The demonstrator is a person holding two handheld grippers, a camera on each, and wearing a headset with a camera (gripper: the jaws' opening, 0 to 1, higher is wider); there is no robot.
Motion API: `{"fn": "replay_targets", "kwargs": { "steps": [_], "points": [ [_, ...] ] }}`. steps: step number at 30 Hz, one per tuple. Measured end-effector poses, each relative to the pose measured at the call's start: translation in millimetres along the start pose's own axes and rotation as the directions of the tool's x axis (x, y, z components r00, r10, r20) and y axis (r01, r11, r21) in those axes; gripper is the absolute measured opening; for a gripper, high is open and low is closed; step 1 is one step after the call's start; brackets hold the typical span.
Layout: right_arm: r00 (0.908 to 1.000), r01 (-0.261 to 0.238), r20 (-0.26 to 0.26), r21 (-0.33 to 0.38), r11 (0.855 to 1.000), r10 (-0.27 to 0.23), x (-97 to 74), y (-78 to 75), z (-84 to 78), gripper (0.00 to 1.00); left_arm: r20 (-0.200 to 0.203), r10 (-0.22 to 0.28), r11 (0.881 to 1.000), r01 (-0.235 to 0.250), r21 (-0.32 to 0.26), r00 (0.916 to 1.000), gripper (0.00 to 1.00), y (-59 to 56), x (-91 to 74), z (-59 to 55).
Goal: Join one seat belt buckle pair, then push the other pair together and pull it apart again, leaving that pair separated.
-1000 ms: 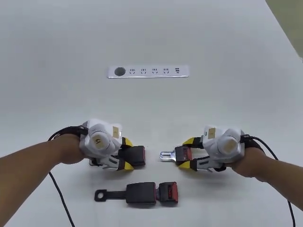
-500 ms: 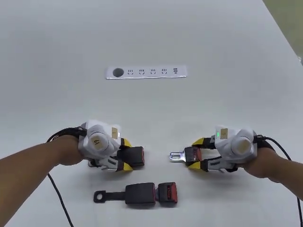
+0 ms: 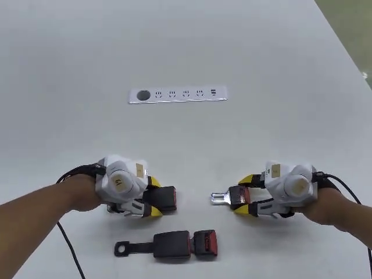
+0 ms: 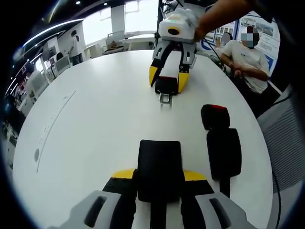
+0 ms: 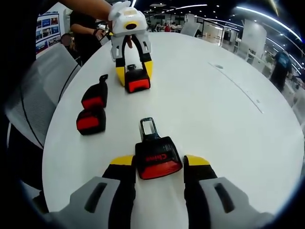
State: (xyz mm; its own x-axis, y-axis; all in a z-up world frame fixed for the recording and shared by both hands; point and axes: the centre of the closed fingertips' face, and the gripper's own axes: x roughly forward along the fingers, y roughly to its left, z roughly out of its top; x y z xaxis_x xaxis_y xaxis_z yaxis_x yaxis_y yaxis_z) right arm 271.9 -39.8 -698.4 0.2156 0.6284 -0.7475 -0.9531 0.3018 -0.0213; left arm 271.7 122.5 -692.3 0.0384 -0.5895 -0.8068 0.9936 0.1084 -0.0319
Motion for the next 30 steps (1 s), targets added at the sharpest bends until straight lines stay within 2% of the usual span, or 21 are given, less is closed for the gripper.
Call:
{"fn": "replay_targets", "kwargs": {
  "steps": [1, 2, 3, 4, 5, 6, 8, 10, 11, 12, 14, 16, 17, 18, 19, 21, 23, 24, 26, 28, 30],
  "points": [
    [0.9998, 0.022, -0.001, -0.020, 1.000, -0.022, -1.8, -3.2, 0.8, 0.41, -0.009, 0.015, 1.000, -0.015, -0.002, 0.9999, 0.37, 1.0, -0.3, -0.7],
    [0.9993, 0.032, 0.020, -0.012, 0.999, -0.032, -4.3, -3.0, 3.0, 0.44, -0.020, 0.023, 0.999, -0.024, -0.032, 0.9995, 0.42, 1.2, -0.8, -1.2],
    [0.9979, 0.047, 0.045, 0.017, 0.999, -0.048, -4.6, -5.9, 5.7, 0.48, -0.012, 0.011, 0.996, -0.012, -0.083, 0.9999, 0.49, -2.8, -1.2, -0.5],
    [0.9964, 0.060, 0.058, 0.048, 0.997, -0.063, -7.0, -6.7, 5.9, 0.52, 0.014, -0.010, 0.995, 0.011, -0.094, 0.9999, 0.56, -7.5, -2.4, 5.4],
    [0.9950, 0.076, 0.061, 0.063, 0.995, -0.079, -8.7, -9.1, 6.2, 0.56, 0.017, -0.008, 0.997, 0.009, -0.082, 0.9998, 0.62, -8.4, -5.6, 7.3],
    [0.9924, 0.098, 0.067, 0.077, 0.992, -0.103, -10.5, -11.4, 6.0, 0.59, 0.017, -0.002, 0.997, 0.003, -0.082, 0.9999, 0.65, -9.3, -7.7, 9.0],
    [0.9873, 0.129, 0.075, 0.135, 0.982, -0.140, -14.9, -13.2, 5.4, 0.63, 0.008, 0.048, 0.989, -0.047, -0.139, 0.9988, 0.68, -4.0, -11.4, 9.7],
    [0.9780, 0.179, 0.072, 0.186, 0.966, -0.195, -18.7, -18.4, 3.4, 0.63, 0.064, 0.076, 0.982, -0.064, -0.177, 0.9950, 0.74, -1.1, -15.2, 20.3],
    [0.9688, 0.208, 0.088, 0.218, 0.954, -0.232, -23.0, -19.6, 7.0, 0.63, 0.083, 0.089, 0.977, -0.070, -0.202, 0.9926, 0.76, -0.7, -17.7, 24.0],
    [0.9665, 0.211, 0.096, 0.228, 0.950, -0.238, -24.0, -19.1, 8.0, 0.65, 0.089, 0.112, 0.968, -0.089, -0.235, 0.9896, 0.77, 3.2, -15.4, 19.0],
    [0.9539, 0.247, 0.106, 0.258, 0.934, -0.281, -26.1, -22.0, 10.5, 0.69, 0.088, 0.148, 0.957, -0.121, -0.262, 0.9851, 0.81, 7.7, -19.7, 19.1],
    [0.9376, 0.280, 0.120, 0.295, 0.914, -0.326, -31.8, -22.3, 15.9, 0.71, 0.098, 0.185, 0.938, -0.146, -0.313, 0.9778, 0.86, 11.8, -22.2, 17.0],
    [0.9256, 0.297, 0.133, 0.324, 0.898, -0.354, -33.6, -24.6, 19.1, 0.73, 0.106, 0.207, 0.925, -0.159, -0.346, 0.9727, 0.88, 13.5, -25.5, 17.8],
    [0.9199, 0.302, 0.141, 0.340, 0.891, -0.366, -34.8, -24.4, 21.0, 0.75, 0.115, 0.221, 0.917, -0.166, -0.363, 0.9686, 0.90, 13.4, -29.4, 21.1],
    [0.9197, 0.298, 0.136, 0.368, 0.881, -0.368, -35.2, -18.3, 24.1, 0.78, 0.139, 0.254, 0.908, -0.186, -0.376, 0.9572, 0.93, 15.8, -35.0, 25.6],
    [0.9152, 0.303, 0.142, 0.375, 0.876, -0.377, -35.5, -16.2, 26.1, 0.83, 0.157, 0.290, 0.894, -0.208, -0.396, 0.9441, 0.98, 16.6, -41.9, 28.5],
    [0.9009, 0.329, 0.150, 0.375, 0.867, -0.407, -41.5, -14.1, 31.7, 0.84, 0.157, 0.311, 0.878, -0.220, -0.424, 0.9375, 1.00, 14.3, -50.0, 28.3],
    [0.8926, 0.343, 0.153, 0.380, 0.859, -0.424, -45.0, -13.3, 34.6, 0.86, 0.167, 0.331, 0.867, -0.229, -0.442, 0.9289, 1.00, 15.1, -50.6, 23.9],
    [0.8776, 0.356, 0.164, 0.405, 0.842, -0.450, -48.9, -13.4, 38.4, 0.89, 0.170, 0.364, 0.848, -0.250, -0.468, 0.9158, 1.00, 15.5, -57.4, 23.3],
    [0.8682, 0.367, 0.165, 0.421, 0.829, -0.468, -50.5, -14.4, 37.3, 0.90, 0.173, 0.393, 0.829, -0.267, -0.492, 0.9031, 1.00, 12.6, -66.7, 24.8],
    [0.8538, 0.381, 0.172, 0.436, 0.815, -0.491, -57.1, -12.3, 42.9, 0.90, 0.182, 0.420, 0.802, -0.270, -0.533, 0.8892, 1.00, 9.7, -73.3, 23.9]
  ]
}}
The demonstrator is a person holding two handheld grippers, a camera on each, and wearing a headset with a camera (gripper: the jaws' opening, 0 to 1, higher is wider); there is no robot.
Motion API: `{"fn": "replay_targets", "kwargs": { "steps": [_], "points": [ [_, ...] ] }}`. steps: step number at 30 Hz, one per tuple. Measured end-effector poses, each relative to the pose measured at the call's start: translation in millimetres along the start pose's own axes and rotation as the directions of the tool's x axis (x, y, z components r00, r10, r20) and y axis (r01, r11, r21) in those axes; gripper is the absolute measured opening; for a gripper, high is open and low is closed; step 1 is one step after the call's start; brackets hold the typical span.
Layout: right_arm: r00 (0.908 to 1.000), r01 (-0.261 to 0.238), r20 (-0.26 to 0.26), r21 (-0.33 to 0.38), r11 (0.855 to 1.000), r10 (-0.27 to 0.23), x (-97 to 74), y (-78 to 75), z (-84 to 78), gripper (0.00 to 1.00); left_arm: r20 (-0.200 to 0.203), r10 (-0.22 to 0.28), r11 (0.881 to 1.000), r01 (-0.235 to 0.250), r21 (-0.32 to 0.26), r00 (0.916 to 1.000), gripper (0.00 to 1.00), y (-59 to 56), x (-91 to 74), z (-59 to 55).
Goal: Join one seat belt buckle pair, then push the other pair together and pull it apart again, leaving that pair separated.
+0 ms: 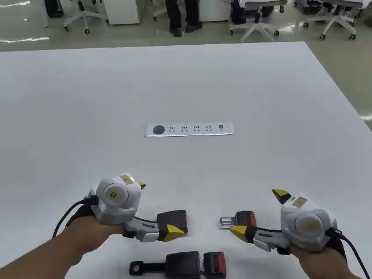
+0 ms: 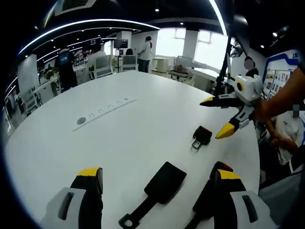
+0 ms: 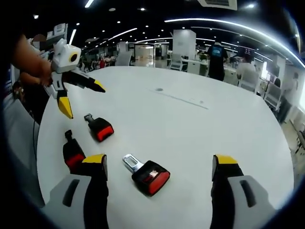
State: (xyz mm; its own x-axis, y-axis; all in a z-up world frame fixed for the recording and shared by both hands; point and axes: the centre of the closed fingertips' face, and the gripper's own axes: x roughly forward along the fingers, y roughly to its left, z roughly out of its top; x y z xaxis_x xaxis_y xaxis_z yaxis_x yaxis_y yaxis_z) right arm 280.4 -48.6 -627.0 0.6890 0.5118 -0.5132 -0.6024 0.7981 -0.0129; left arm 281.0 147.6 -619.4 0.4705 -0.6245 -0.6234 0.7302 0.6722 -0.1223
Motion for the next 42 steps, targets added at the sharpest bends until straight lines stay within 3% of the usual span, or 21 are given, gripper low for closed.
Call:
{"fn": "replay_targets", "kwargs": {
  "steps": [5, 9, 14, 16, 22, 25, 36, 40, 42],
  "points": [
    [0.9995, 0.022, 0.023, 0.007, 1.000, -0.022, -9.7, 5.6, 5.0, 0.92, 0.029, 0.067, 0.995, -0.064, -0.079, 0.9973, 1.00, 1.1, -20.5, -6.1],
    [0.9981, 0.044, 0.041, 0.020, 0.999, -0.045, -20.4, 11.7, 6.7, 0.92, 0.048, 0.103, 0.989, -0.098, -0.107, 0.9935, 1.00, -7.4, -36.5, -13.8],
    [0.9959, 0.063, 0.063, 0.030, 0.998, -0.064, -34.5, 16.9, 12.0, 0.94, 0.074, 0.144, 0.979, -0.132, -0.153, 0.9868, 1.00, -8.4, -57.1, -24.3],
    [0.9952, 0.065, 0.072, 0.028, 0.998, -0.066, -43.3, 27.1, 11.7, 0.94, 0.083, 0.160, 0.977, -0.145, -0.156, 0.9837, 1.00, -9.8, -65.1, -29.2],
    [0.9928, 0.078, 0.089, 0.021, 0.997, -0.079, -61.2, 35.5, 11.0, 0.96, 0.124, 0.200, 0.966, -0.175, -0.190, 0.9719, 1.00, -18.5, -88.3, -32.6],
    [0.9908, 0.086, 0.103, 0.027, 0.996, -0.088, -72.8, 42.4, 13.3, 0.97, 0.128, 0.215, 0.962, -0.187, -0.199, 0.9683, 1.00, -16.0, -98.1, -38.4],
    [0.9868, 0.093, 0.128, 0.055, 0.994, -0.099, -96.2, 57.5, 8.4, 0.99, 0.165, 0.257, 0.948, -0.215, -0.235, 0.9523, 1.00, -33.1, -133.5, -54.1],
    [0.9858, 0.096, 0.132, 0.057, 0.994, -0.103, -103.4, 61.9, 2.5, 0.99, 0.163, 0.263, 0.946, -0.221, -0.237, 0.9511, 1.00, -41.0, -141.8, -60.1],
    [0.9864, 0.100, 0.124, 0.065, 0.993, -0.107, -107.0, 61.2, -3.0, 0.99, 0.162, 0.263, 0.946, -0.221, -0.238, 0.9510, 1.00, -39.4, -146.9, -63.7]
  ]
}}
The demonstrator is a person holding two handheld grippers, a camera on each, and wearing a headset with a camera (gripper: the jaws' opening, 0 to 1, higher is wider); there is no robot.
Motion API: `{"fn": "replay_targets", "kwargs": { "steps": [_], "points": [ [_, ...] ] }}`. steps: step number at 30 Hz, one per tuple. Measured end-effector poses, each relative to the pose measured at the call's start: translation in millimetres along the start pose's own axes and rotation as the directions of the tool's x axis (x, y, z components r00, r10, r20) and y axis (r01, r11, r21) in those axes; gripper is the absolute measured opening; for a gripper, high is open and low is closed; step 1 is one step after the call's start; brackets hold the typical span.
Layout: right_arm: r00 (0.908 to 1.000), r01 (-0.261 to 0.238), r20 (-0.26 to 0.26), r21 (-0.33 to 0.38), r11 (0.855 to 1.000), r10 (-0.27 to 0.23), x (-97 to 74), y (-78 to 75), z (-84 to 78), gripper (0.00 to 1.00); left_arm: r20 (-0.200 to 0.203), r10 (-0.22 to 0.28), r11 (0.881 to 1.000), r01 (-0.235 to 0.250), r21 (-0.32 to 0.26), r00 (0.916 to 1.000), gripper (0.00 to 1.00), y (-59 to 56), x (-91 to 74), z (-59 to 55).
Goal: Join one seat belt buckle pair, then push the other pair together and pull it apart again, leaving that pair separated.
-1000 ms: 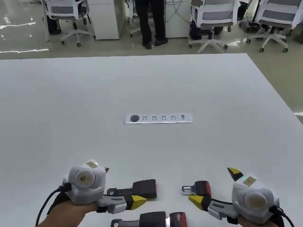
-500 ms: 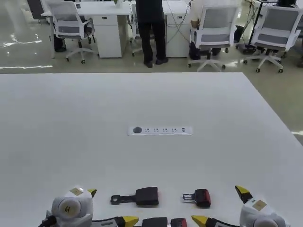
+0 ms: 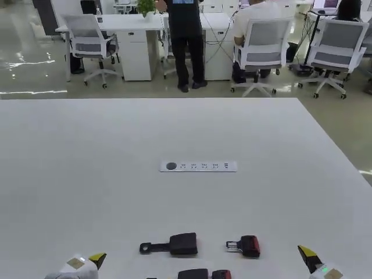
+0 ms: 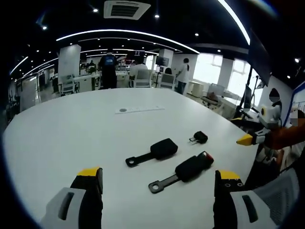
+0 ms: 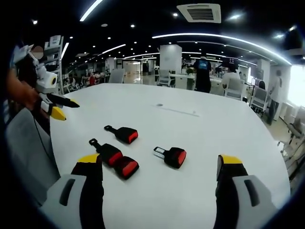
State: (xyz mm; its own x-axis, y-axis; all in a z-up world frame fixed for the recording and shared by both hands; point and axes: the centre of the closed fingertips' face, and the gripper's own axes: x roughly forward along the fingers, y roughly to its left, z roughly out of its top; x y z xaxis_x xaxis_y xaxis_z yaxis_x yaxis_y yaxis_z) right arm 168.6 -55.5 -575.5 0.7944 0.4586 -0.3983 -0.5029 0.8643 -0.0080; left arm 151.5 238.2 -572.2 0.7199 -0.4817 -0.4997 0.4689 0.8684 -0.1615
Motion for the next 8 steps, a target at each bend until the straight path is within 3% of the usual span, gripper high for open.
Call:
{"fn": "replay_targets", "kwargs": {
  "steps": [8],
  "points": [
    [0.9997, 0.025, -0.002, 0.007, 1.000, -0.025, -15.1, -5.8, -7.2, 0.99, -0.001, 0.000, 1.000, 0.000, 0.002, 1.0000, 1.00, -3.2, -17.9, -12.9]
  ]
}}
